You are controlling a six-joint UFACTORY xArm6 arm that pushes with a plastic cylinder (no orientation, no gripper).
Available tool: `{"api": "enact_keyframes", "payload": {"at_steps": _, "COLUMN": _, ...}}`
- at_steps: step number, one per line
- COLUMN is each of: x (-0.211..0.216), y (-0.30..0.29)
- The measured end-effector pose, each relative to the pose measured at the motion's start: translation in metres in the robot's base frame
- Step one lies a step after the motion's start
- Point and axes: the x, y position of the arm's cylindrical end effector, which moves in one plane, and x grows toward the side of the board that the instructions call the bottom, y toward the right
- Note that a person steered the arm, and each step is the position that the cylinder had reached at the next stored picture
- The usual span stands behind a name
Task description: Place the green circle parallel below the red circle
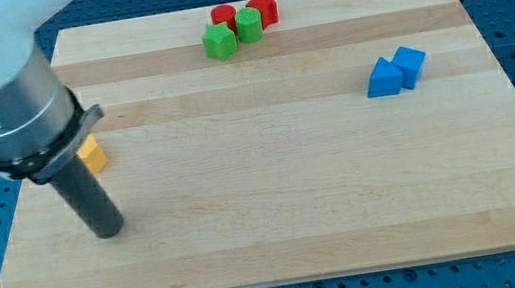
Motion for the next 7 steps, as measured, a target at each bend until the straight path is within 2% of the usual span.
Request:
{"api": "enact_keyframes", "payload": {"at_steps": 1, "x": -0.032, "y": -0.033}}
{"api": "enact_keyframes", "payload": {"at_steps": 2, "x": -0.034, "y": -0.041}}
{"api": "enact_keyframes", "payload": {"at_steps": 3, "x": -0.018, "y": -0.054}}
{"api": "enact_keyframes", "payload": {"at_steps": 4, "x": -0.05, "y": -0.068}}
{"api": "enact_keyframes", "payload": {"at_steps": 5, "x": -0.091, "y": -0.108}}
{"api": "enact_keyframes", "payload": {"at_steps": 7, "x": -0.16, "y": -0.061}}
